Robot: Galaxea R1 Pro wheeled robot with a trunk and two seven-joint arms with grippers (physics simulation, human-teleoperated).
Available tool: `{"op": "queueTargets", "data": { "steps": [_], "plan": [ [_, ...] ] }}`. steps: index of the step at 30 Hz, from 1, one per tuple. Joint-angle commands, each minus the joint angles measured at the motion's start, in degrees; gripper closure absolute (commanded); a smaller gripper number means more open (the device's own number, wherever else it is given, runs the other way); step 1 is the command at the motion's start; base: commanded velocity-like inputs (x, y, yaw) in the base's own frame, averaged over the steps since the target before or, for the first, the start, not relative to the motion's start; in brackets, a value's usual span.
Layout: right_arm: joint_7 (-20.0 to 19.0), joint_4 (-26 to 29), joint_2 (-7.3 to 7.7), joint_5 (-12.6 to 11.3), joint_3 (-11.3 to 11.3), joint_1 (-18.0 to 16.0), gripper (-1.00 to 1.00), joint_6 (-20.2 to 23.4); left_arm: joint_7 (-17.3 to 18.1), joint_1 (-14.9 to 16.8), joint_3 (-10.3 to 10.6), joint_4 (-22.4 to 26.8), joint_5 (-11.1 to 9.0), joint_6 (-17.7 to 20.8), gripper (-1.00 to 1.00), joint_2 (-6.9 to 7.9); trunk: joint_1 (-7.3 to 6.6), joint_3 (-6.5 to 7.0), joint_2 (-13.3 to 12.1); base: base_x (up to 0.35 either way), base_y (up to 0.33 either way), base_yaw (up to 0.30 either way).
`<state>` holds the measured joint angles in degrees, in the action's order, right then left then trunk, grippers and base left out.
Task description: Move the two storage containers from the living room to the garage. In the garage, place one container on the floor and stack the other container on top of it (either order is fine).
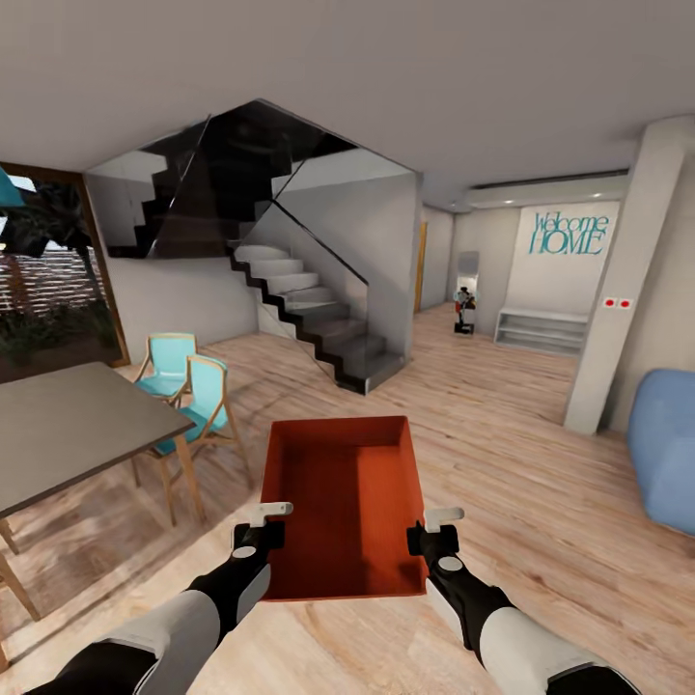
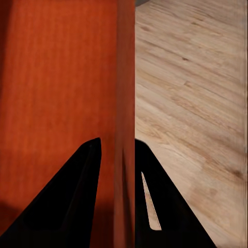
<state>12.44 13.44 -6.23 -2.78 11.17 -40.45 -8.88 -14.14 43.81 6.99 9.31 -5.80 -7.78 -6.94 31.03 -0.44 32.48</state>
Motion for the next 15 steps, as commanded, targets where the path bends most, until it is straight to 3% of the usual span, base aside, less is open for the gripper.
{"op": "queueTargets", "data": {
  "steps": [1,15],
  "plan": [
    [4.26,-0.08,0.43,-0.47,-2.29,-0.04,1.00,-0.33,-1.42,0.05,-3.65,0.12,-0.62,-0.30,1.00,1.58,0.02,-0.04,0.06,0.000,0.000,-0.295],
    [4.26,-0.08,0.43,-0.40,-2.29,-0.02,1.00,-0.35,-1.42,0.05,-3.65,0.09,-0.61,-0.30,1.00,1.59,0.02,-0.04,0.06,0.000,0.000,-0.295]
  ]
}}
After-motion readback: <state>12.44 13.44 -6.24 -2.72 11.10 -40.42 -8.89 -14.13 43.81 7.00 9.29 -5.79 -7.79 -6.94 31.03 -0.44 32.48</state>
